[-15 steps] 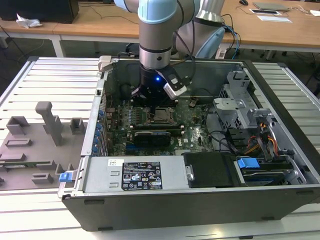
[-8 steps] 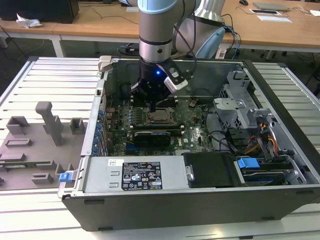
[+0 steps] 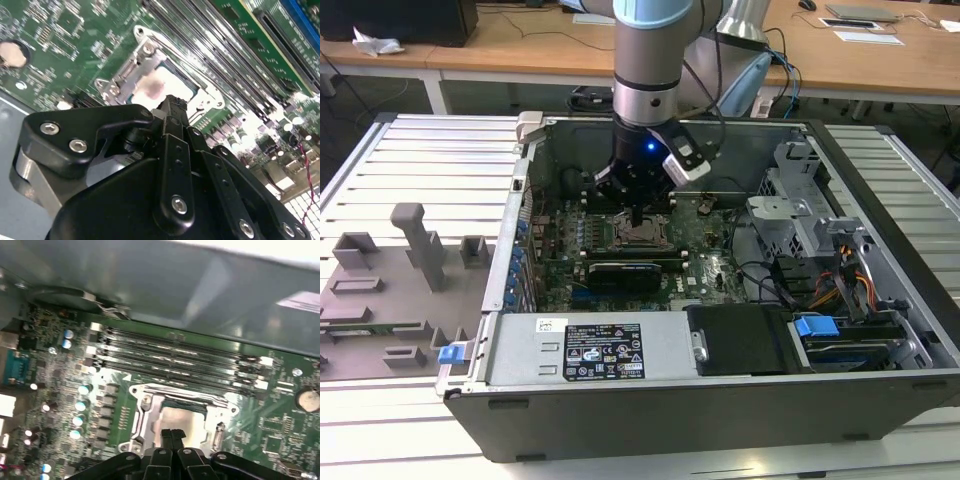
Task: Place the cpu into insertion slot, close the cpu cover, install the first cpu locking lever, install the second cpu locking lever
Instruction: 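Close the cpu cover, then install the first cpu locking lever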
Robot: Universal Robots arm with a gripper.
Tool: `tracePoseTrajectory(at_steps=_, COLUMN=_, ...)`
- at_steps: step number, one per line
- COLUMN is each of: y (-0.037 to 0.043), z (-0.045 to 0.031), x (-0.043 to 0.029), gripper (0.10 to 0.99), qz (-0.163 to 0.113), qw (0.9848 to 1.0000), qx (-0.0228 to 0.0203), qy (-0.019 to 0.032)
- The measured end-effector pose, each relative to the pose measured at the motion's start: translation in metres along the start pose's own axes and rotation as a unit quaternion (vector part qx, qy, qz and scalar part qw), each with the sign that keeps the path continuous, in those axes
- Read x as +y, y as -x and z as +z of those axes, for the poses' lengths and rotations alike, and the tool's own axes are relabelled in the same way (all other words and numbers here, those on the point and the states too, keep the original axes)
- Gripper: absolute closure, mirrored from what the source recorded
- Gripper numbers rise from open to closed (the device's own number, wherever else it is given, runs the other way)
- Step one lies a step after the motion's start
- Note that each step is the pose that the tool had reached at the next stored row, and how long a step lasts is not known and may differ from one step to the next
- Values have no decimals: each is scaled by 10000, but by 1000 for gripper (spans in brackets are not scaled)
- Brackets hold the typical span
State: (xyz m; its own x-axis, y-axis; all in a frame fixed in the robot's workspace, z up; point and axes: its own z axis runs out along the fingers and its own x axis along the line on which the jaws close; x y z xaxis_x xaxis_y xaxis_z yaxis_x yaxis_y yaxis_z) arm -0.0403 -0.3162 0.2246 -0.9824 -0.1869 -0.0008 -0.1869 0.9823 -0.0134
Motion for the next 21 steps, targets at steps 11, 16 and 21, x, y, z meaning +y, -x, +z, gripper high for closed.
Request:
tracePoseTrajectory(at_steps=11, y=26, z=-135, x=-15, gripper=980, qz=244, qw=9996, qx=32, qy=-124)
tracePoseTrajectory(at_steps=16, y=45, z=-134, x=-21, gripper=980, qz=285, qw=9995, qx=33, qy=-126)
tracePoseTrajectory(at_steps=21, y=45, z=-134, x=-21, gripper=980, qz=285, qw=9995, qx=33, qy=-126)
